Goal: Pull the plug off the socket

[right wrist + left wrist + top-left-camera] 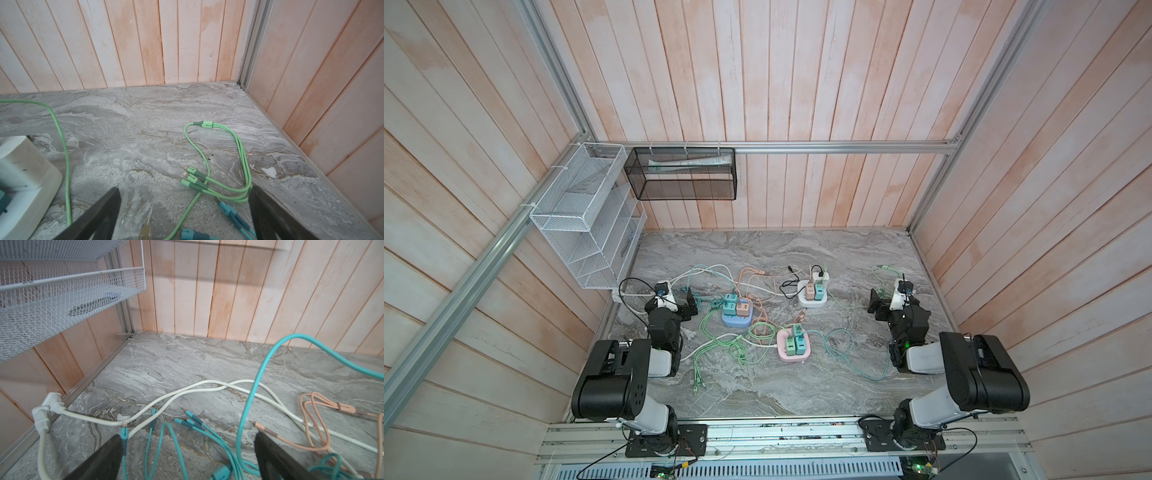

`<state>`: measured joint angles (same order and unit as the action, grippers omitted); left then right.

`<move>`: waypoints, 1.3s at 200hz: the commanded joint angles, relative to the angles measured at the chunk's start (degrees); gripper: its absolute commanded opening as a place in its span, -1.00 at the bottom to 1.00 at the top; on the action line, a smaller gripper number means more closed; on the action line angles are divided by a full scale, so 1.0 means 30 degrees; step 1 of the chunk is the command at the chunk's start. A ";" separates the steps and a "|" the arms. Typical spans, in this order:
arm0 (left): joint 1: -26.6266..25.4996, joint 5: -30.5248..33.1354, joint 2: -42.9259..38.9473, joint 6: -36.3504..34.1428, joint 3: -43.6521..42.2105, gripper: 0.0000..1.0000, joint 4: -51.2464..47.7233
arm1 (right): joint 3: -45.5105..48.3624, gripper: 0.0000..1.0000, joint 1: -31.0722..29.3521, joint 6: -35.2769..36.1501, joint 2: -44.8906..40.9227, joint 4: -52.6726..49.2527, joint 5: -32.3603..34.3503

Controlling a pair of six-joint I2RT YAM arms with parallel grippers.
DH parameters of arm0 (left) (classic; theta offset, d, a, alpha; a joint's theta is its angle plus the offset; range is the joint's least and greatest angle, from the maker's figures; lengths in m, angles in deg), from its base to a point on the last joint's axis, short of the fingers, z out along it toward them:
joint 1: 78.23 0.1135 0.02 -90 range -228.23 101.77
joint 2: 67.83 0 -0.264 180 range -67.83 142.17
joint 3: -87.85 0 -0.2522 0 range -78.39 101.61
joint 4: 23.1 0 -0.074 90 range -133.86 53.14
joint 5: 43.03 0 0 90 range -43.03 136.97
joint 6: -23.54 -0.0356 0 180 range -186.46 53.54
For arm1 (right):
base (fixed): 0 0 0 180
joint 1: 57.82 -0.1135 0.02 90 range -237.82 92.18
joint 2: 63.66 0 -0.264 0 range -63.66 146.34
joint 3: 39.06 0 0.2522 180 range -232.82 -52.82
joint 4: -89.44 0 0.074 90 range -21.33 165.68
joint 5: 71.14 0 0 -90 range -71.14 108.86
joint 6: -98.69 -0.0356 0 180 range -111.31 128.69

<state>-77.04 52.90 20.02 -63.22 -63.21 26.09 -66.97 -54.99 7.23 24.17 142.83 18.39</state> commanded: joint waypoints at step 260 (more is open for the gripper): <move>-2.2167 0.4995 -1.4497 0.5469 0.1039 0.92 -1.8819 | 0.2202 0.75 -0.7741 -1.0816 -2.1715 -2.2386 -0.5063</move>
<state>-140.10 65.69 -27.21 -49.29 -58.46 -32.18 -61.68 -75.60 -22.47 -39.56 78.99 3.14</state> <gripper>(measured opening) 0.966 0.879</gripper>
